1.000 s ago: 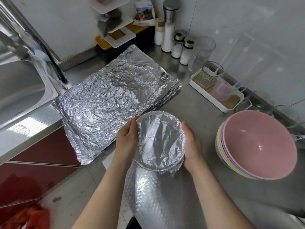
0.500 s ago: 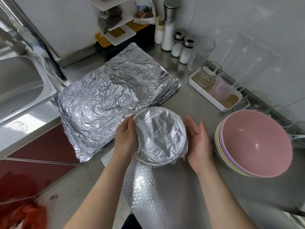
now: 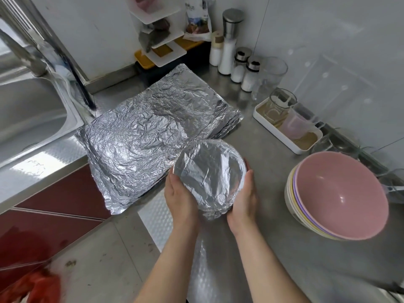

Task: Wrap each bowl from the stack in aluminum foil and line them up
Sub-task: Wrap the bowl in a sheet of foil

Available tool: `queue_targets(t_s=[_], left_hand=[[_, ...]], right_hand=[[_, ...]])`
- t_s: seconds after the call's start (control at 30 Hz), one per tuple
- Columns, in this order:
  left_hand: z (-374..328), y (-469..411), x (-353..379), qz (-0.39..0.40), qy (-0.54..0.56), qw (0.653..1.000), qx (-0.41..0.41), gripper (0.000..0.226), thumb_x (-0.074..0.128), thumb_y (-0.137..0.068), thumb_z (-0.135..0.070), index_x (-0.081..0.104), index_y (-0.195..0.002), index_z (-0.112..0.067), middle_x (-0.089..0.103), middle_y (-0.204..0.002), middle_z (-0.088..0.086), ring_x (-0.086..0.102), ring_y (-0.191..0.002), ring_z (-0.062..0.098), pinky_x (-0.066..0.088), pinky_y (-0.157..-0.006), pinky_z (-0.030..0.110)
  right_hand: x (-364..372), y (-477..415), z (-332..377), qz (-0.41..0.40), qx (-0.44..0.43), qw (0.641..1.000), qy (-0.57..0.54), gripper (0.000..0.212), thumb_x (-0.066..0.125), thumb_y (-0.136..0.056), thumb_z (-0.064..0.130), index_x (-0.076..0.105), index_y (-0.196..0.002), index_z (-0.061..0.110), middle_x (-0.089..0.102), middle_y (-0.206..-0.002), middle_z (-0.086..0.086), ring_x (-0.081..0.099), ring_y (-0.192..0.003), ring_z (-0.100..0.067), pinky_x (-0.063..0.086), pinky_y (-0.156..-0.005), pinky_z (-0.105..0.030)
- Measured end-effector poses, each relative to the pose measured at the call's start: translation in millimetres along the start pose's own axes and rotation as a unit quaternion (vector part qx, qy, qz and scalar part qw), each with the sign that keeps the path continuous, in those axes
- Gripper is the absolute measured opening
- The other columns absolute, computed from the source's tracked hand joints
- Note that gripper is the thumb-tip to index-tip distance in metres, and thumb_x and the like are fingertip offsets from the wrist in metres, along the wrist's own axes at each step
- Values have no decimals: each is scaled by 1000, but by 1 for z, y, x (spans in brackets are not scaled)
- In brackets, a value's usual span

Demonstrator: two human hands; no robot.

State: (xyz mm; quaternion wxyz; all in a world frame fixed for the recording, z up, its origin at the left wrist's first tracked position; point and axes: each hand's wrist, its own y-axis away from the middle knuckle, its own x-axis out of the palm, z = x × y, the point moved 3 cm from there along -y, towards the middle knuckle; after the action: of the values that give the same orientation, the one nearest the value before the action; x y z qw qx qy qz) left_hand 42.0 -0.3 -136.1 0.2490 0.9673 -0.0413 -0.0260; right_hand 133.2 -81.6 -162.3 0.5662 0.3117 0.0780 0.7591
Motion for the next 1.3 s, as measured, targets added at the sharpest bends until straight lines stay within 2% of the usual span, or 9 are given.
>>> queue_targets(t_s=[0.17,0.4,0.53,0.67,0.77,0.83,1.0,1.13,1.3], left_hand=[[-4,-4,-2,2,-4,1000,-23,43,33,-104,-25,51,-134,0,52,-141,14,48,-130,30,34,-112,48],[-2,-15,-5,60,17,995,-82,42,44,-86,-43,69,-114,-26,69,-116,3,64,-110,24,49,-99,51],[-32,-11,-11,43,19,997,-53,35,39,-96,-29,68,-83,-14,71,-90,12,66,-87,29,48,-77,38],[-69,-24,-22,71,30,996,-35,31,43,-92,-35,67,-80,-20,69,-95,13,66,-90,31,50,-80,44],[-99,-41,-30,107,84,990,-39,31,43,-98,-34,72,-87,-27,72,-91,-2,67,-79,13,54,-74,38],[-116,-61,-39,103,103,989,-23,30,40,-99,-34,68,-108,-32,70,-109,-6,65,-98,9,50,-79,35],[-126,-127,-59,83,-95,990,57,33,49,-98,-14,60,-128,-23,61,-127,0,57,-112,14,46,-99,35],[-129,-190,-54,107,-374,906,167,47,58,-94,-27,50,-140,-18,53,-140,4,53,-122,21,40,-102,33],[-140,-258,-34,132,-572,774,237,81,65,-86,-51,28,-151,-19,17,-160,13,15,-147,30,22,-118,45]], right_hand=[[-3,1,2,30,44,998,-26,40,32,-104,42,57,-132,28,65,-127,3,59,-120,-17,42,-108,-45],[-4,8,9,43,130,990,-27,51,40,-97,56,61,-128,21,68,-122,0,64,-113,-19,51,-94,-39],[11,5,35,133,132,982,-26,53,51,-89,55,58,-133,25,63,-130,-1,59,-120,-21,48,-99,-42],[39,-4,53,223,105,969,24,56,56,-87,56,51,-137,32,59,-135,-2,53,-127,-29,39,-100,-56],[67,-7,54,208,116,971,28,67,65,-78,58,53,-136,28,62,-131,-4,63,-110,-27,52,-79,-43],[86,-12,52,174,131,976,2,59,65,-76,53,61,-126,23,66,-118,-6,65,-95,-24,55,-69,-37],[140,-30,49,153,141,978,-26,48,67,-72,50,65,-109,20,63,-110,-12,62,-94,-29,52,-86,-48],[191,-47,41,168,160,972,-29,45,69,-77,46,64,-111,17,57,-119,-18,55,-114,-39,51,-92,-56],[248,-70,25,216,193,956,-42,38,57,-90,41,67,-108,9,64,-106,-19,60,-98,-34,52,-90,-49]])
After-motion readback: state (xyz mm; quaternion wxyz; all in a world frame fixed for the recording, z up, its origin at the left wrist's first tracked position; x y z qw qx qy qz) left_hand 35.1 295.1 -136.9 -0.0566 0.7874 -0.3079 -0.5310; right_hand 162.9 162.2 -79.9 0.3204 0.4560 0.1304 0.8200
